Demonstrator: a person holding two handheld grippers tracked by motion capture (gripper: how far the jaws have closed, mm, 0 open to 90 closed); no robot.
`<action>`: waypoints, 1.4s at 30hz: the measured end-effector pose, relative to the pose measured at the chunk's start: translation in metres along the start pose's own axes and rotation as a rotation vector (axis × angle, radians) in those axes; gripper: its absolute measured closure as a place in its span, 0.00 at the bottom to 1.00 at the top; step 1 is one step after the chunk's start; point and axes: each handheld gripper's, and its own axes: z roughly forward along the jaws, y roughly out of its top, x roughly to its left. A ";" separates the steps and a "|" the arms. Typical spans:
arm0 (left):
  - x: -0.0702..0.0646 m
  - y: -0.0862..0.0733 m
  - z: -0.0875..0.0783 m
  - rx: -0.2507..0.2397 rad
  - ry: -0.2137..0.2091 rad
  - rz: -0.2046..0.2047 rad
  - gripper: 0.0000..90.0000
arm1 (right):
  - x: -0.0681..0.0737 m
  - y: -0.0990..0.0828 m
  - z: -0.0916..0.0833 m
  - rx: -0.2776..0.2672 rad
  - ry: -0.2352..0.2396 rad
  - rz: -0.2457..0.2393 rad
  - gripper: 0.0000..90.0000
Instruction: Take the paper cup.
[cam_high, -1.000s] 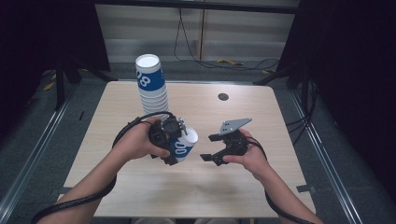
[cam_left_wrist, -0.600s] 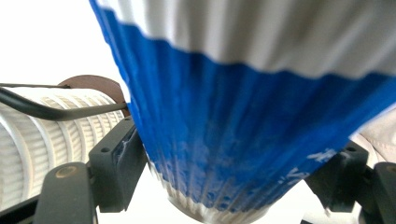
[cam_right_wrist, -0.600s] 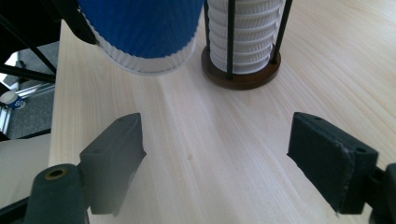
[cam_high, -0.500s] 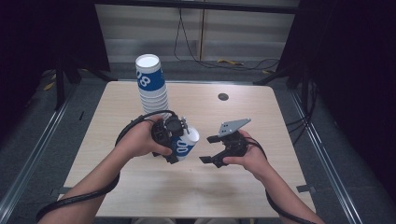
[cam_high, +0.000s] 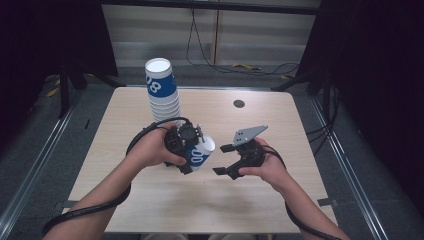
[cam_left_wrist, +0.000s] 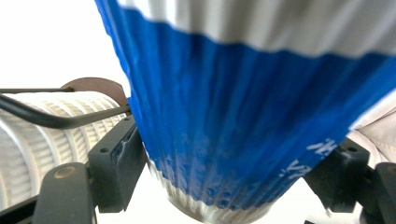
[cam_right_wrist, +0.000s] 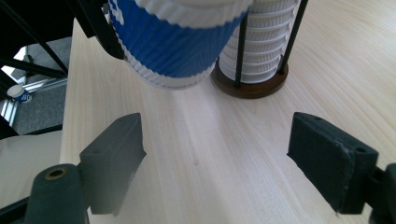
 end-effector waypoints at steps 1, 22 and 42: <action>0.000 0.001 0.000 -0.001 0.004 0.006 0.25 | 0.001 0.001 0.000 -0.001 0.001 -0.001 0.20; -0.001 0.006 0.003 -0.014 0.014 0.012 0.24 | 0.003 0.016 -0.005 -0.005 0.015 -0.031 0.20; -0.004 0.009 0.015 0.000 -0.003 0.030 0.24 | 0.006 0.026 -0.003 -0.003 0.041 -0.047 0.20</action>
